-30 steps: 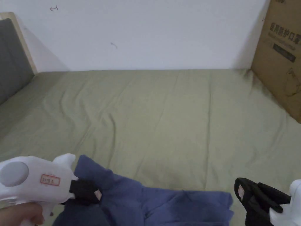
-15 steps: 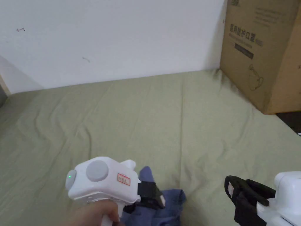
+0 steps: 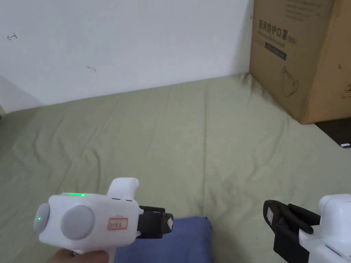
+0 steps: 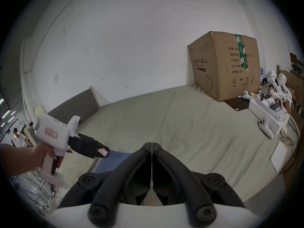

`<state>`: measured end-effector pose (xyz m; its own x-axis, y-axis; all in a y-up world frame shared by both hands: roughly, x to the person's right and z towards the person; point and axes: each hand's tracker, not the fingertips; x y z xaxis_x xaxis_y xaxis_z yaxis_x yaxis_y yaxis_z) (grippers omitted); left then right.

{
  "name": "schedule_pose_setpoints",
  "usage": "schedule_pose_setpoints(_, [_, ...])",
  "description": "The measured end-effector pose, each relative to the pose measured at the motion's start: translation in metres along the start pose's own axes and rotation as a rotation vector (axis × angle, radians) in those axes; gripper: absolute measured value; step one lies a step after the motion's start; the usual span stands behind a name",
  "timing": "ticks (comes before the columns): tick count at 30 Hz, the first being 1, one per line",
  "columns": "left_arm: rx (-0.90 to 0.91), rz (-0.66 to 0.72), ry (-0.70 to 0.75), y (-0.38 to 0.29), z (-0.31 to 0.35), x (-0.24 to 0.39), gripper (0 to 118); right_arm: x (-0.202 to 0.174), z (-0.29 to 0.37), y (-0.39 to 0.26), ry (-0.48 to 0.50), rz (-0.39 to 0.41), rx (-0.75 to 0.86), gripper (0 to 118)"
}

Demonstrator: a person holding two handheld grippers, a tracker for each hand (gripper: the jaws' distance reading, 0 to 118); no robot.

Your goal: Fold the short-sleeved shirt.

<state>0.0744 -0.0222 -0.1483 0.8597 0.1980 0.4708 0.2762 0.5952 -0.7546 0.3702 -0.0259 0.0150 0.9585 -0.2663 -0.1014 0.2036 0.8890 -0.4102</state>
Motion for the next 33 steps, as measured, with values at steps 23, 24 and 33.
schedule_pose_setpoints(23, [0.456, 0.047, -0.07, -0.037, 0.055, 0.016, 7, -0.017, 0.026, 0.026, 0.016, 0.008, 0.073, 3])
schedule_pose_setpoints(24, [0.536, 0.032, -0.019, -0.041, 0.082, 0.012, 7, -0.022, 0.031, 0.034, 0.043, 0.013, 0.11, 3])
schedule_pose_setpoints(33, [0.992, 0.078, 0.384, -0.101, 0.202, 0.019, 7, -0.081, 0.054, 0.053, -0.001, 0.245, 0.49, 3])
